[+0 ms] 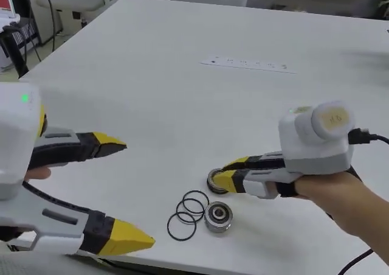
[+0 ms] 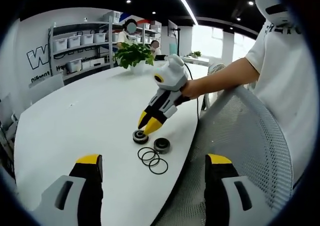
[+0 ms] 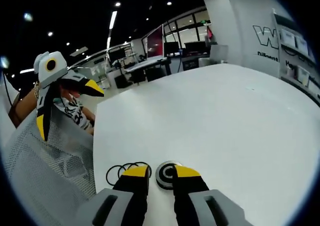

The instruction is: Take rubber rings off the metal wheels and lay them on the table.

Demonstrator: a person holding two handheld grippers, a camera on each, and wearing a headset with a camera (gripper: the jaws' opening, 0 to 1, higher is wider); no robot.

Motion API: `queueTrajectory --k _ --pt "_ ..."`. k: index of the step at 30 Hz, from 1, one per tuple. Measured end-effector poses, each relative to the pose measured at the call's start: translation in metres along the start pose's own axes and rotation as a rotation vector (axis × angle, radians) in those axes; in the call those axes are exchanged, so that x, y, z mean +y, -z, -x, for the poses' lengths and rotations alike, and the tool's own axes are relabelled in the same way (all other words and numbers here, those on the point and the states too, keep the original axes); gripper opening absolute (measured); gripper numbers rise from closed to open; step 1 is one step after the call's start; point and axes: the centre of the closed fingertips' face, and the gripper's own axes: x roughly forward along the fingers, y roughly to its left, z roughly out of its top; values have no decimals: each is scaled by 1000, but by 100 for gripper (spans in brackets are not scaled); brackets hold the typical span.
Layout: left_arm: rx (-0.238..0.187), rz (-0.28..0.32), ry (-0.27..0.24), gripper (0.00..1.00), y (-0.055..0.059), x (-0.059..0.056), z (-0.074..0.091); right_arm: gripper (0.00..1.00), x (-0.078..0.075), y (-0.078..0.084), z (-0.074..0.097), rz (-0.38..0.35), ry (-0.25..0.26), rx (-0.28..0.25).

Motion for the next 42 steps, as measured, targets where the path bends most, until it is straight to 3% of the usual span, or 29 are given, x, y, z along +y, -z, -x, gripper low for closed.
queueTrajectory --k 7,16,20,24,27,33,39,42 --pt "-1 -91 20 81 -27 8 -12 20 -9 11 3 28 18 24" --pt "-36 -171 64 78 -54 16 -37 22 -10 20 1 47 12 47" --pt "-79 -179 83 73 -68 22 -53 23 -12 24 0 59 17 58" --pt "-146 -135 104 70 -80 26 -68 25 -13 25 -1 58 17 50" --pt "-158 -125 104 67 -80 30 -81 25 -14 26 -2 60 18 47" --pt "-152 -119 112 54 -70 32 -105 24 -11 31 -5 68 5 62" --pt "-86 -138 100 46 -45 36 -126 23 -11 33 -7 81 2 68" --pt "-53 -164 118 40 -34 34 -134 23 -12 32 -7 80 3 64"
